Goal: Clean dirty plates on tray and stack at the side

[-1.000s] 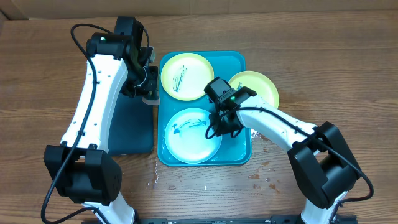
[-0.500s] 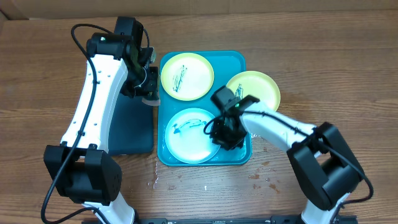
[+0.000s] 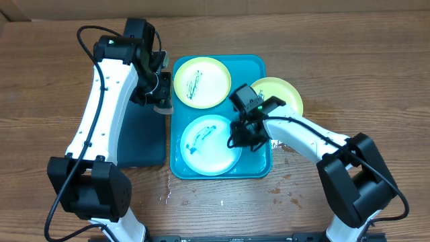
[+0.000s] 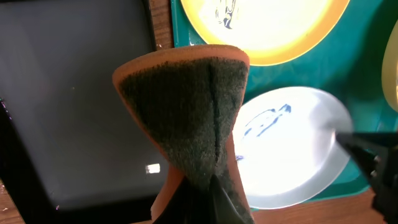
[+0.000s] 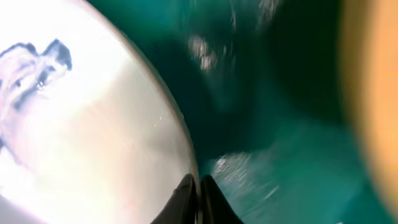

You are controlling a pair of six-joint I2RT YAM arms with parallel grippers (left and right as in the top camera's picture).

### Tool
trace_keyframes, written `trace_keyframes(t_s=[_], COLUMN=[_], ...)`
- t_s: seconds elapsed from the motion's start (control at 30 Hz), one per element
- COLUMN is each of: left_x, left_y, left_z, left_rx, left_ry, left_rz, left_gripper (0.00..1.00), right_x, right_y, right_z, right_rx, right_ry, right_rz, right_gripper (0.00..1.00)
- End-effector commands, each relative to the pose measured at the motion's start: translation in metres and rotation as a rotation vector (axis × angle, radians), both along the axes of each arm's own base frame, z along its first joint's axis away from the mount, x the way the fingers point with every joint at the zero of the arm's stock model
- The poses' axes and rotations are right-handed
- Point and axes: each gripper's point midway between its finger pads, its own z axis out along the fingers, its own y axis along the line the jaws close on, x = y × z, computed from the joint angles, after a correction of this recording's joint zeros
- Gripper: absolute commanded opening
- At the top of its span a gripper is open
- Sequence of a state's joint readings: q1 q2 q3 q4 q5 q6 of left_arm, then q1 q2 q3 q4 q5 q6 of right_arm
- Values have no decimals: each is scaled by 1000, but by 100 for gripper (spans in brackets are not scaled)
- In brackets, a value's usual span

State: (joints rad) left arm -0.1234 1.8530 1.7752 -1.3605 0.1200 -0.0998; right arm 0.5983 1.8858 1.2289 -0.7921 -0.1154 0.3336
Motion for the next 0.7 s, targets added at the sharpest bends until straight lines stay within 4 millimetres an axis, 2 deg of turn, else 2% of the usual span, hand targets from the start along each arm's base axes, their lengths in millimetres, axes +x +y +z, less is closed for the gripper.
trace_keyframes(t_s=[0.0,0.1,0.23,0.3,0.43,0.6,0.67], left_x=[-1,-1,-1,-1,-4,-11,-15], left_y=[0,0,-7,-12,-18,-33,-40], left_z=[14,14,15,15,12,-4,-16], left_rx=[-14,-14,-55,-75,-75,-79,-79], left_ry=[-45,-46,-43,-43,-33,-10,3], left_rz=[-19,-19,-27,-35,-53,-92,-112], left_gripper=[4,4,4,4,4,4,4], right_x=[33,38,25,6,-23,-36,-34], right_y=[-10,-4,-10,-11,-7,-4,-2], right_z=[13,21,23,21,17,-7,-16], right_rx=[-151,-127,-92,-45,14,33,56], right_ry=[-198,-211,-87,42,220,252,232], right_rz=[238,227,-14,-142,-263,-335,-339], right_gripper=[17,33,42,43,43,41,25])
